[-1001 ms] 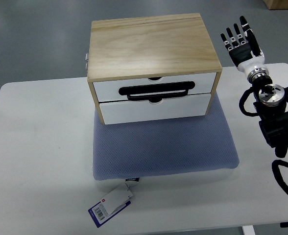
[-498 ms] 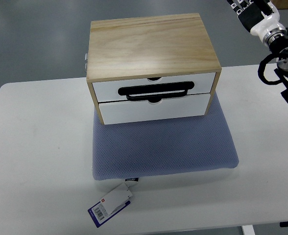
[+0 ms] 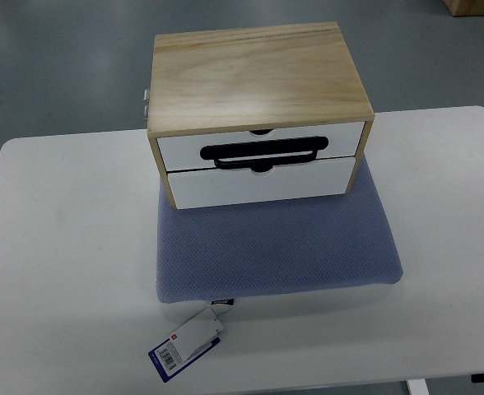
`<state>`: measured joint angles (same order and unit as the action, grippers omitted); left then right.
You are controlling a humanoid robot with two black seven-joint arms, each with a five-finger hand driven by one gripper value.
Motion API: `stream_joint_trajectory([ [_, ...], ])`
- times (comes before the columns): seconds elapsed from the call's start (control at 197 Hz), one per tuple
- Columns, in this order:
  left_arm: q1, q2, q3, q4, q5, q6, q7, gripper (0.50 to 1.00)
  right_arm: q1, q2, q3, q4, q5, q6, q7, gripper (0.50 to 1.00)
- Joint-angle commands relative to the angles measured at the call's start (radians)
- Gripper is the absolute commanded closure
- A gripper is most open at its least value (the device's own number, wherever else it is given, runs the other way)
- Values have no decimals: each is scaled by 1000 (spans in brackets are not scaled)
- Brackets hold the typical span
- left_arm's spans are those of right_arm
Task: Open wood drawer with right hand
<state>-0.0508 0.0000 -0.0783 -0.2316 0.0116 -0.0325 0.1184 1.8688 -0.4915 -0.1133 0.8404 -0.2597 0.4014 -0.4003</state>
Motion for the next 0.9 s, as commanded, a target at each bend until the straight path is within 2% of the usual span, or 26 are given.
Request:
stream_joint_trajectory([
  [0.0, 0, 0, -1, 0, -1, 0, 0, 500, 154, -2, -112, 163, -6, 36, -46, 554],
  [0.168, 0, 0, -1, 0, -1, 0, 0, 500, 296, 16, -235, 454, -6, 66, -68, 554],
  [0.274, 0, 0, -1, 1, -2, 0, 0, 500, 343, 47, -244, 533, 59, 83, -68, 554],
  [0.396, 0, 0, -1, 2, -4, 0, 0, 500, 345, 119, -244, 540, 151, 99, -63, 554],
  [0.569, 0, 0, -1, 5, -5, 0, 0, 500, 299, 214, -244, 526, 157, 73, -54, 554],
  [0.894, 0, 0, -1, 8, -10, 0, 0, 500, 219, 268, -250, 485, 114, 36, -55, 556],
])
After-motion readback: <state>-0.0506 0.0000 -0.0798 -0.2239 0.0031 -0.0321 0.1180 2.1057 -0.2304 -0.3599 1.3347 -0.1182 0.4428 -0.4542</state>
